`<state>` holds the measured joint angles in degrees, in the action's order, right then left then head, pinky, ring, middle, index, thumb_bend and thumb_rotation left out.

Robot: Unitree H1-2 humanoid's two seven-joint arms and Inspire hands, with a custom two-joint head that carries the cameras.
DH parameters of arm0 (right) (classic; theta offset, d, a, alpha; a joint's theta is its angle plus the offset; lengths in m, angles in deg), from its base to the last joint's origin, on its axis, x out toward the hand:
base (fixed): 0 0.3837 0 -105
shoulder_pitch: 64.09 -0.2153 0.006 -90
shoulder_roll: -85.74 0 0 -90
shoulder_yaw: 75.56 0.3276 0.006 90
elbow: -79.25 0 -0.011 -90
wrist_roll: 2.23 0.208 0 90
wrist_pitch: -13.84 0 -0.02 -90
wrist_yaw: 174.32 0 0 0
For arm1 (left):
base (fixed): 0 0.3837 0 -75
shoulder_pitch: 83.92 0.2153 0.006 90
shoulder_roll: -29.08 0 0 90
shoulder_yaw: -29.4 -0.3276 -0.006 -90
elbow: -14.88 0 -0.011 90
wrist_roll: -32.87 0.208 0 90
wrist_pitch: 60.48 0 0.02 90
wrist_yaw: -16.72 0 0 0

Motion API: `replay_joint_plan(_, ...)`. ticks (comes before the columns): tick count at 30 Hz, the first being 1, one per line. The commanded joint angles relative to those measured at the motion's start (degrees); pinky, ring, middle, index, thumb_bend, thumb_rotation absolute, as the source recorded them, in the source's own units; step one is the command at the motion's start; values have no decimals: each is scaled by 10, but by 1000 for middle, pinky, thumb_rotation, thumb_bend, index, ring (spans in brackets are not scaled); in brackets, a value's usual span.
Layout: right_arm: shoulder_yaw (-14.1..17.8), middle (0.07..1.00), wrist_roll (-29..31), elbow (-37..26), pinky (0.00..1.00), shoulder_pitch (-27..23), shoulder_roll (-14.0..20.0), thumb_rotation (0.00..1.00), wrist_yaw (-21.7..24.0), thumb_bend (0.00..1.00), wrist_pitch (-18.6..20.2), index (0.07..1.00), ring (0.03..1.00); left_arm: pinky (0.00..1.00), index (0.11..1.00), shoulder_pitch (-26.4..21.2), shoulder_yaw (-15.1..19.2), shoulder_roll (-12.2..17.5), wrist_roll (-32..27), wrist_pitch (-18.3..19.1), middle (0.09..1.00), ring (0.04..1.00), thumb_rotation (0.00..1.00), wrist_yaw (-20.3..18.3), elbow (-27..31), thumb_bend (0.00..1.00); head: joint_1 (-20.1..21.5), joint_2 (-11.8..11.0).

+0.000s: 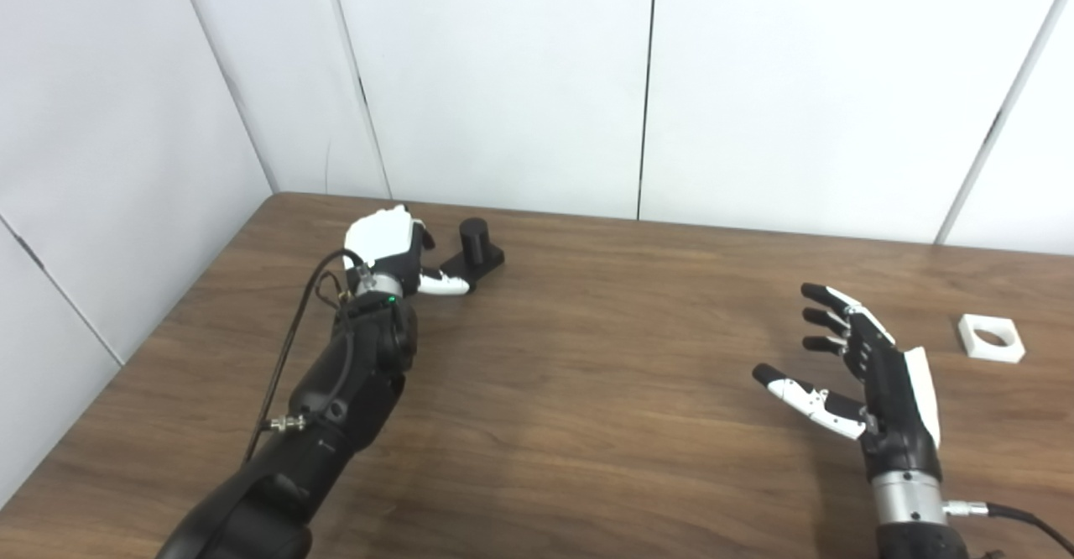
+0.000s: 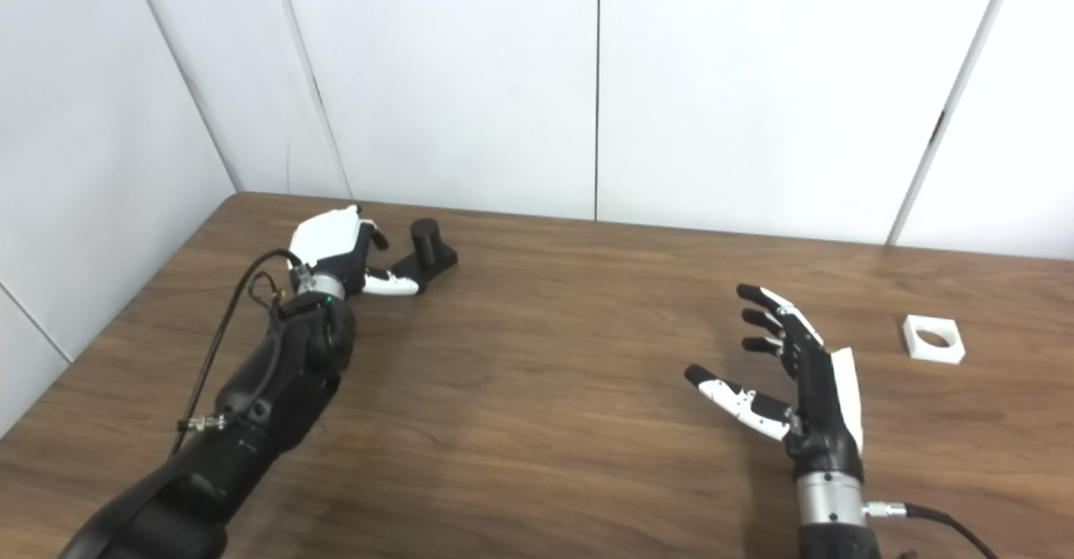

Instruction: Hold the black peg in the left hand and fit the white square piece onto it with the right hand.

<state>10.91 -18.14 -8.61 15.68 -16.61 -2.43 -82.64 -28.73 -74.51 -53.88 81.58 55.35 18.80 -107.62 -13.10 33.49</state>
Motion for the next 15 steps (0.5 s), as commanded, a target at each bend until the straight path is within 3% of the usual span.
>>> replay_joint_plan(1,1,832,-10,-4,653,4,0,103,-9,621,-20,774,775,1000,676,-38,-1,6,-2,-6,987,1000,510,25,-1,883,0,1)
replay_joint_plan(15,-2,821,-25,-11,640,9,-6,78,-18,628,-7,763,758,1000,698,-53,-26,-7,-29,-18,976,1000,515,59,-64,874,8,8)
